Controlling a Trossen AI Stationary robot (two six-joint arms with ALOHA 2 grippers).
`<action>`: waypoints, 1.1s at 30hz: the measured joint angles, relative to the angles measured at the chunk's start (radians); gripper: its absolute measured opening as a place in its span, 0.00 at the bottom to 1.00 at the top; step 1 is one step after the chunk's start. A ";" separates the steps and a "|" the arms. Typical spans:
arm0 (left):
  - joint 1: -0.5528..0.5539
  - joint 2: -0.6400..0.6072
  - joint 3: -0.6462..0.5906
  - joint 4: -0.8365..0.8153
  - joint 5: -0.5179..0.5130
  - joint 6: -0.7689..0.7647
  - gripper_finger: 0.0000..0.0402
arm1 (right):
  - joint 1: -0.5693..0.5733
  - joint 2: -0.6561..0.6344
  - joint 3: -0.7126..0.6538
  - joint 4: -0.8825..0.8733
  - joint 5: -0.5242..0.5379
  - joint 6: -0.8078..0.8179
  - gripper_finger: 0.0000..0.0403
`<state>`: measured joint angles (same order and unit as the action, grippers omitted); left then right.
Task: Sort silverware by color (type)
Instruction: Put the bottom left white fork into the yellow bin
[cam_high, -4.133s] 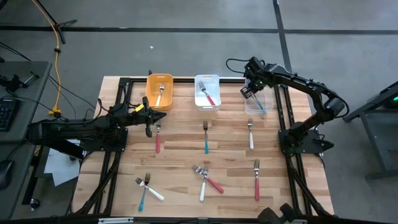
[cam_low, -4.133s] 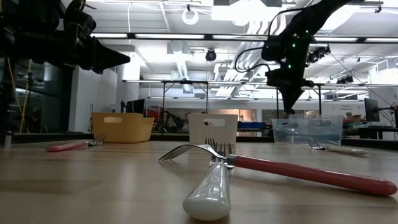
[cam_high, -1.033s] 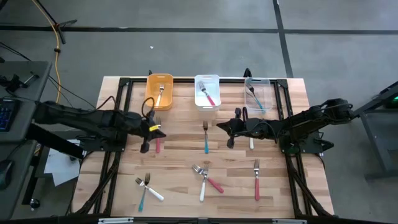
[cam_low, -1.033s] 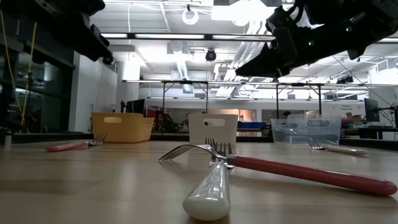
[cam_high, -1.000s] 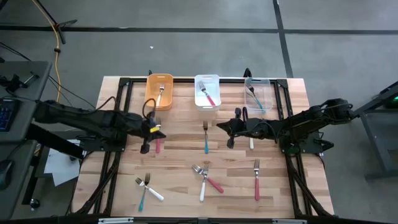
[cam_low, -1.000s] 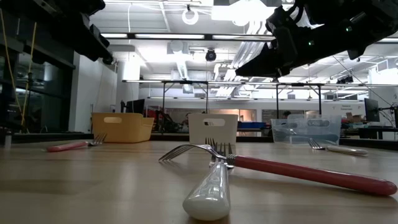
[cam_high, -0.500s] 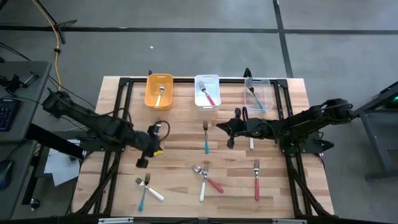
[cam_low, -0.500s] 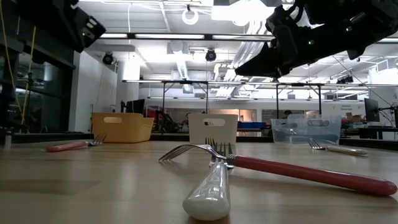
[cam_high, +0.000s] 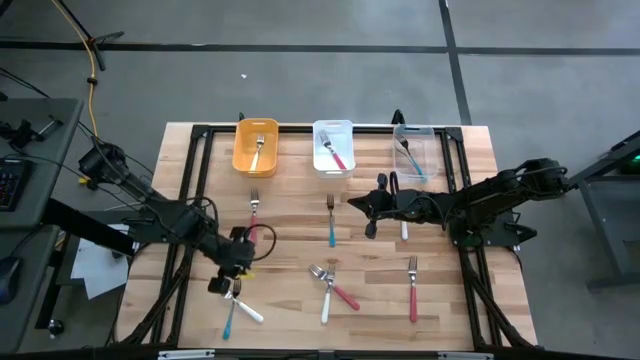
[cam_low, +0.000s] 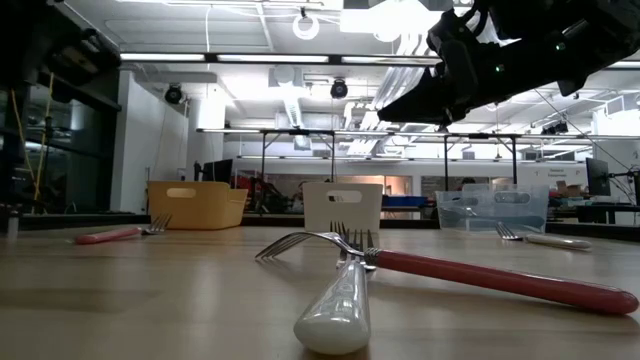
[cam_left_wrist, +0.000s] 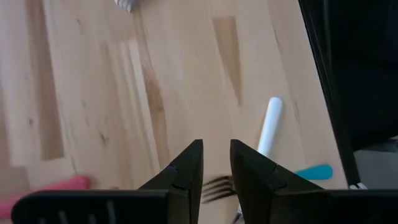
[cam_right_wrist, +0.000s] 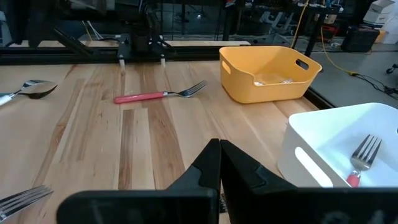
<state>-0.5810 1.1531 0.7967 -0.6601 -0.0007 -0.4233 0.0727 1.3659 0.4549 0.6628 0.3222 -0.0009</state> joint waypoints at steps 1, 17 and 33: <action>-0.011 0.006 0.000 0.000 0.000 -0.017 0.19 | 0.000 0.000 0.000 0.000 0.000 -0.004 0.00; -0.137 0.100 0.000 0.005 -0.037 -0.174 0.19 | 0.000 0.000 0.000 0.000 0.000 -0.025 0.00; -0.206 0.210 0.000 0.026 -0.032 -0.237 0.37 | 0.000 0.002 0.000 -0.008 0.001 -0.015 0.00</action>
<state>-0.7873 1.3628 0.7967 -0.6344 -0.0325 -0.6599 0.0727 1.3682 0.4549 0.6546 0.3228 -0.0160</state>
